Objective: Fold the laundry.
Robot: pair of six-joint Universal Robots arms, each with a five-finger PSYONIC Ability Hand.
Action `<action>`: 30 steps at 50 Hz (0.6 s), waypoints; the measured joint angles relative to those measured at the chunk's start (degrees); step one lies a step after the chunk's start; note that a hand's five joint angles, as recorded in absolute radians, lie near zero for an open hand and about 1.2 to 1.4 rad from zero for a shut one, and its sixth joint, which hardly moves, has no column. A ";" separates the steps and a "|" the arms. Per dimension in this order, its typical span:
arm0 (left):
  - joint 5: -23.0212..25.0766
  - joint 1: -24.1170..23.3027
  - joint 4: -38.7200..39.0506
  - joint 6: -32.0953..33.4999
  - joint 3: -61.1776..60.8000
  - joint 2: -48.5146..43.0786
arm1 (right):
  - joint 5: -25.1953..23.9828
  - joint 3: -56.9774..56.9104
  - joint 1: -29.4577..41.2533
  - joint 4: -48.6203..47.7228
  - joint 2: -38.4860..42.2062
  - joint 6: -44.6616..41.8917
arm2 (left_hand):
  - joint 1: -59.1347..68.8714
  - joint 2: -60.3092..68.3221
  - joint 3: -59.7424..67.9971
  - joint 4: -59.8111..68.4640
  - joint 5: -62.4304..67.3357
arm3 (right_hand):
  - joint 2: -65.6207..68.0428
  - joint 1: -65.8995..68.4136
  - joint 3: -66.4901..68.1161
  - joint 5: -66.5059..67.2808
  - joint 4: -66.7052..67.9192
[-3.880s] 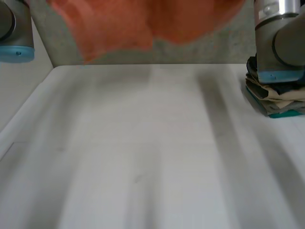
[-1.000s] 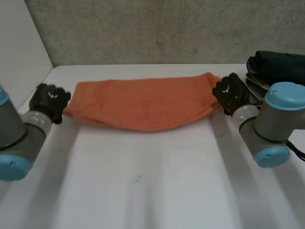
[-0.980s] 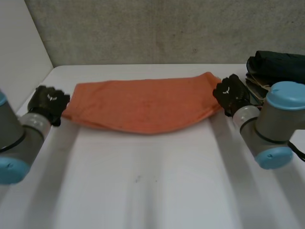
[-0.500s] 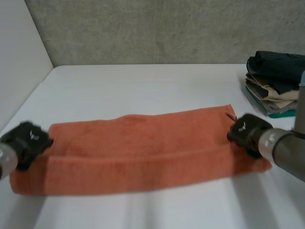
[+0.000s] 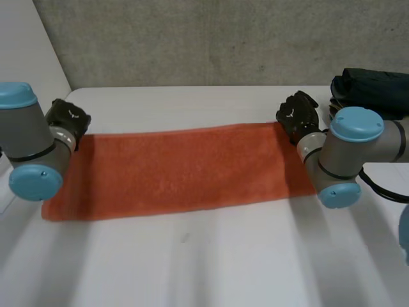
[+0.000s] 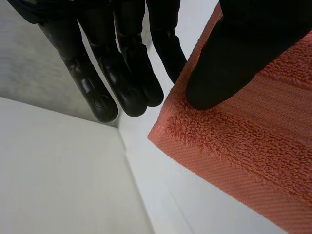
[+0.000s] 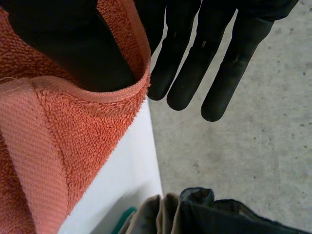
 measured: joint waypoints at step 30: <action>-0.01 -3.47 2.53 -1.86 0.16 3.52 | 1.90 2.25 -1.40 -0.36 -11.84 18.44 | -54.15 -57.10 -56.47 -57.40 -54.22 | -55.60 -51.39 -56.30 -55.28 -57.28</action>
